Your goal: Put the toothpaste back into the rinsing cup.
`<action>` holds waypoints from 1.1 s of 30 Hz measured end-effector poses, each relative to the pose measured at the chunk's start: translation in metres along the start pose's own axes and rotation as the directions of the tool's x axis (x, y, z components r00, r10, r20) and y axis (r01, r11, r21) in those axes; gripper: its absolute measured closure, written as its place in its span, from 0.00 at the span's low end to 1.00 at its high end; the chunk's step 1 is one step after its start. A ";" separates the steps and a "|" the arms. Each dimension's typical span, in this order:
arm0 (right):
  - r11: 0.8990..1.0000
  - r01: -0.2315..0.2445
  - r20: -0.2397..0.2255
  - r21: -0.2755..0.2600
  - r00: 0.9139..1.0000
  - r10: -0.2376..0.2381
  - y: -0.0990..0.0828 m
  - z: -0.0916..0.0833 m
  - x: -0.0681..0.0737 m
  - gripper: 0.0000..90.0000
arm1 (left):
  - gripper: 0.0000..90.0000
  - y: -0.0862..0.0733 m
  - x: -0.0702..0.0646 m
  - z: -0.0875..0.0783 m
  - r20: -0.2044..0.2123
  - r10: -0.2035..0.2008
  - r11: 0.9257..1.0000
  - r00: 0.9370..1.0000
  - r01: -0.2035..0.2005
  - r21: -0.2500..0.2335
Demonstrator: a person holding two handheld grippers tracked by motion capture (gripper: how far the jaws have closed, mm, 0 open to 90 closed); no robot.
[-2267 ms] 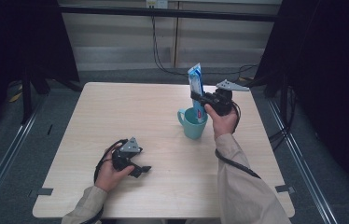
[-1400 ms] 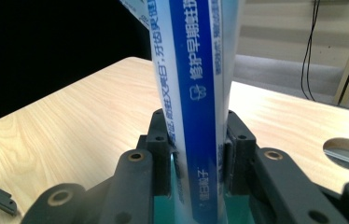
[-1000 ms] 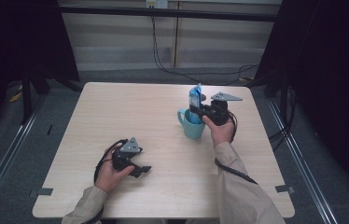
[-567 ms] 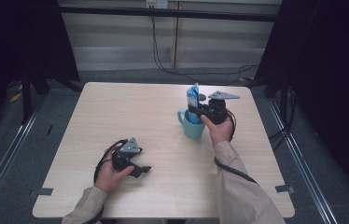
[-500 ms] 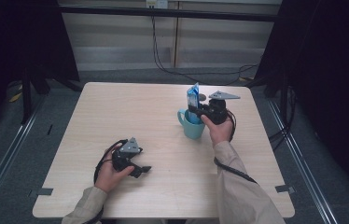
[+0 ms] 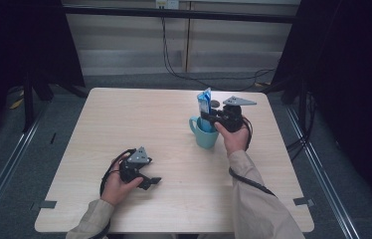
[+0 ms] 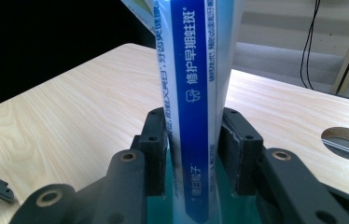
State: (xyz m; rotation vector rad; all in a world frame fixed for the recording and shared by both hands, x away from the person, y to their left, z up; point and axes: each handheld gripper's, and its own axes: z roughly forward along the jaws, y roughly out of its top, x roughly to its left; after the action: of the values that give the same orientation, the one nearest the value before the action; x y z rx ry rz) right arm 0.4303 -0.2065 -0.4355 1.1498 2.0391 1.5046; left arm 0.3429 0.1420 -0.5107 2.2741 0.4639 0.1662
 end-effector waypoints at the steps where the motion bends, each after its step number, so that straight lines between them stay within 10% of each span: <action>1: 1.000 0.000 0.002 -0.002 1.000 0.000 0.000 0.000 0.000 0.70 | 0.18 0.000 0.000 0.000 0.001 -0.003 1.000 1.000 0.003 -0.004; 33: 0.999 0.018 0.050 0.050 0.999 -0.021 0.012 -0.036 0.004 0.26 | 0.18 0.000 0.000 -0.001 0.003 0.007 1.000 1.000 -0.007 0.005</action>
State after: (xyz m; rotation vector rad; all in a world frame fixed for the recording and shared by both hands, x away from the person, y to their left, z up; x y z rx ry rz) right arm 0.4082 -0.2247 -0.4110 1.1711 2.0589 1.4088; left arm 0.3426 0.1424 -0.5104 2.2806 0.4559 0.1656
